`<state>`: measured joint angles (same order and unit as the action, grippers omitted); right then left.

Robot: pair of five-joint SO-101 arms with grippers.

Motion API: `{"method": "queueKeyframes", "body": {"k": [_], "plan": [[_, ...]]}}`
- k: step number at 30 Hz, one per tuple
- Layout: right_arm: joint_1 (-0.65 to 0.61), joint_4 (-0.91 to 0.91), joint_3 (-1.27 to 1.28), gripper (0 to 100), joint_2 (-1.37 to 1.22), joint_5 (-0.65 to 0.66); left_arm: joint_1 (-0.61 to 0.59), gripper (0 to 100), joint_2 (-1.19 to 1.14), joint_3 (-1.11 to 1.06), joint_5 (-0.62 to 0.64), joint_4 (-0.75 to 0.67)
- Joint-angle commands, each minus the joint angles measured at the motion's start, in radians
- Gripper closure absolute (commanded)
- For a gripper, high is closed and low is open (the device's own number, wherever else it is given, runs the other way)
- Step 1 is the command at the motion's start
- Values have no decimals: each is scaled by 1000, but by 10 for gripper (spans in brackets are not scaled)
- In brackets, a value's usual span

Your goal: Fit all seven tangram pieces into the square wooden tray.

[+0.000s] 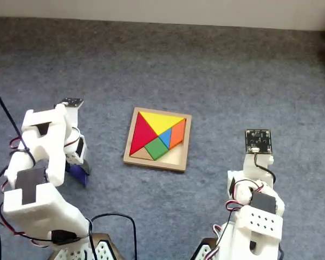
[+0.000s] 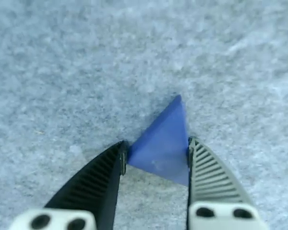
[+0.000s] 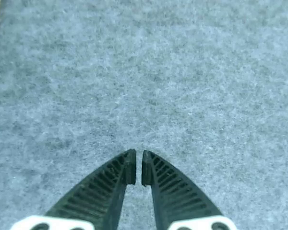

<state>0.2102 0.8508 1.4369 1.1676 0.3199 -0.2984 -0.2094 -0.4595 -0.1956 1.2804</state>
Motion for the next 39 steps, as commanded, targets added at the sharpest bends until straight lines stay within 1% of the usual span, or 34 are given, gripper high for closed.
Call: {"method": "queueKeyframes", "body": {"k": [1, 4, 11, 15, 19, 22, 27, 31, 32, 36, 39], "plan": [[-7, -18, -12, 961, 19, -2, 79, 934, 21, 38, 17, 3], [-7, -18, -12, 961, 19, -2, 110, 934, 91, 33, 17, 20], [-7, -18, -12, 961, 19, -2, 214, 934, 317, 35, 18, 130], [-7, -18, -12, 961, 19, -2, 306, 934, 407, 39, 18, 158], [-7, -18, -12, 961, 19, -2, 427, 931, 433, 42, 17, 152], [-5, -18, -12, 961, 19, -2, 519, 931, 430, 56, 17, 106], [-5, -18, -12, 961, 19, -3, 641, 930, 430, 82, 14, 21], [-5, -18, -12, 961, 19, -3, 679, 930, 426, 104, 28, -46], [-5, -18, -12, 961, 19, -3, 684, 930, 418, 104, 68, -61], [-5, -19, -12, 961, 19, -3, 677, 930, 332, 124, 301, -126], [-7, -19, -12, 961, 19, -3, 682, 929, 249, 166, 420, -141]]}}
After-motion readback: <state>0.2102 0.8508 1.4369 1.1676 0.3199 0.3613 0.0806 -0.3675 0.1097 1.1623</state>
